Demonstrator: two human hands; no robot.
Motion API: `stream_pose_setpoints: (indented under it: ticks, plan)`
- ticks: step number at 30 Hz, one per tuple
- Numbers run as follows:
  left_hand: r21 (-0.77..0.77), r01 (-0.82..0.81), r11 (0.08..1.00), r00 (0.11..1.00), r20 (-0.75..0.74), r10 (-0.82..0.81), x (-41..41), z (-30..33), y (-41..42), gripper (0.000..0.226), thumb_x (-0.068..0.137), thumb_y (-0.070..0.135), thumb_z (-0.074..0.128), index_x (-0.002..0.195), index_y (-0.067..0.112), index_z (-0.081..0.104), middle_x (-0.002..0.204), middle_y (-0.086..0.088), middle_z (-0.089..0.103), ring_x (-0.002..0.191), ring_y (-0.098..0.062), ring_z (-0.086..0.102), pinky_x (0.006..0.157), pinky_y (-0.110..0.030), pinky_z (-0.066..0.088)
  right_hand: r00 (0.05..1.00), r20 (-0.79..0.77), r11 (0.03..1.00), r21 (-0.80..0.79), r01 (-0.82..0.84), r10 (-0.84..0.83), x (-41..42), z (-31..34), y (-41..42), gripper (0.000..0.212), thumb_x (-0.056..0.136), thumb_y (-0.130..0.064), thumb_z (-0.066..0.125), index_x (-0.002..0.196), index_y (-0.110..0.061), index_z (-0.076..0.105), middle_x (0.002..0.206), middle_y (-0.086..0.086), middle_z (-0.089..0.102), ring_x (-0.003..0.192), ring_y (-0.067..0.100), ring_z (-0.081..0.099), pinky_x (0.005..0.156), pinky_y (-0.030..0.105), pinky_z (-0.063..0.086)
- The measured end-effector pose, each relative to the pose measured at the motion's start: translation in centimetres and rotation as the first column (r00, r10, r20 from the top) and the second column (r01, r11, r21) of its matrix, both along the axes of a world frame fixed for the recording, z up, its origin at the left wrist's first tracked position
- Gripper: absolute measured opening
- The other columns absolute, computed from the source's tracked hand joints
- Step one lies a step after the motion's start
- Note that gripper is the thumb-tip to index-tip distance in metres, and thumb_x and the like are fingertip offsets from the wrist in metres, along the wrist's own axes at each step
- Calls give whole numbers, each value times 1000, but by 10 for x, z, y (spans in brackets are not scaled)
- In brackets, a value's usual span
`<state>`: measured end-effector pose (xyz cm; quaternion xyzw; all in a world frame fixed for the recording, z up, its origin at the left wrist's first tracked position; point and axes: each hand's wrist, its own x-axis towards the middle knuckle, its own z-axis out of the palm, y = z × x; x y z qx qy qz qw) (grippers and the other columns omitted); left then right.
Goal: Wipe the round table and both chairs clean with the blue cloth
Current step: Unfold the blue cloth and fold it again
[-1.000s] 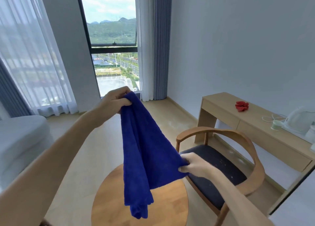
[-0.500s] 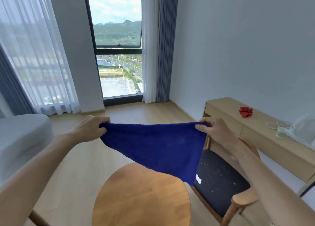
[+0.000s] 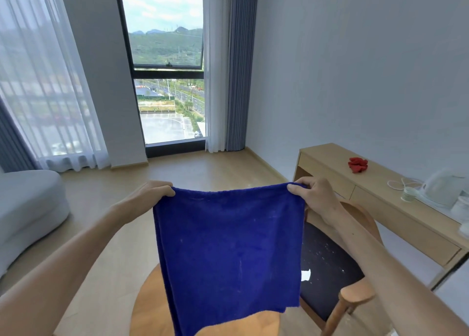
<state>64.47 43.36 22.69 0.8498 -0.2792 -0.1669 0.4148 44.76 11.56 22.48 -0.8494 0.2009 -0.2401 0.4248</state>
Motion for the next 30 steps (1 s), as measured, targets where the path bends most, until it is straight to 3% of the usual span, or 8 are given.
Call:
stream_pose_setpoints:
  ticks: [4, 6, 9, 13, 18, 24, 27, 30]
  plan:
    - [55, -88, 995, 996, 14, 87, -4, -4, -14, 33, 93, 9, 47, 61, 12, 53, 61, 1, 53, 61, -15, 48, 59, -27, 37, 998, -13, 997, -57, 55, -56, 8, -3, 11, 22, 89, -17, 65, 67, -15, 68, 62, 4, 66, 51, 10, 63, 44, 19, 45]
    - [92, -115, 989, 993, -17, 117, -13, -3, -28, 23, 92, 12, 50, 74, 5, 62, 69, -6, 61, 60, -17, 56, 55, -25, 45, 997, -44, 989, -136, 54, -61, 16, -5, 27, 23, 88, -17, 65, 65, -13, 68, 61, 7, 66, 52, 14, 64, 43, 22, 50]
    - [104, -96, 990, 989, -101, 106, -33, -2, -57, 18, 89, 13, 54, 79, 3, 66, 71, -11, 66, 54, -18, 61, 51, -24, 51, 995, -102, 983, -180, -35, 17, 31, -8, 63, 20, 87, -17, 63, 71, -8, 71, 62, 8, 67, 53, 19, 65, 55, 34, 57]
    - [31, -82, 996, 978, -190, 86, -57, -1, -93, 18, 87, 11, 57, 73, 5, 66, 58, -9, 68, 48, -15, 66, 47, -22, 53, 990, -88, 958, -256, -132, 113, 45, -9, 98, 15, 87, -21, 64, 90, -12, 76, 78, 1, 71, 74, 14, 65, 70, 30, 56]
    - [-46, -108, 993, 946, -312, 88, -65, 4, -101, 17, 90, 11, 54, 89, -1, 66, 75, -20, 73, 71, -27, 73, 67, -33, 61, 992, -46, 966, -226, -128, 121, 49, -6, 99, 15, 88, -20, 63, 92, -12, 76, 82, 2, 73, 74, 12, 66, 65, 23, 56]
    - [-69, -53, 996, 880, -474, 14, -71, 8, -97, 27, 87, -3, 46, 103, -13, 65, 98, -29, 70, 96, -38, 69, 93, -45, 54, 974, -104, 943, -249, -221, 200, 48, -10, 92, 24, 92, -24, 57, 85, -10, 74, 75, 1, 70, 65, 6, 60, 56, 14, 43]
    - [-115, -2, 993, 883, -467, -52, -72, 9, -94, 33, 86, -13, 39, 109, -13, 63, 105, -32, 67, 101, -38, 67, 93, -43, 54, 933, -191, 901, -259, -348, 305, 43, -7, 87, 25, 85, -35, 68, 94, -12, 70, 80, -2, 68, 71, 6, 61, 61, 15, 50]
    - [-171, 70, 983, 890, -434, -139, -70, 5, -90, 40, 85, -18, 36, 107, -7, 68, 102, -23, 71, 97, -30, 70, 82, -36, 59, 932, -188, 876, -325, -358, 311, 39, -3, 77, 16, 86, -19, 66, 101, -13, 69, 87, -4, 65, 82, 10, 61, 68, 13, 47]
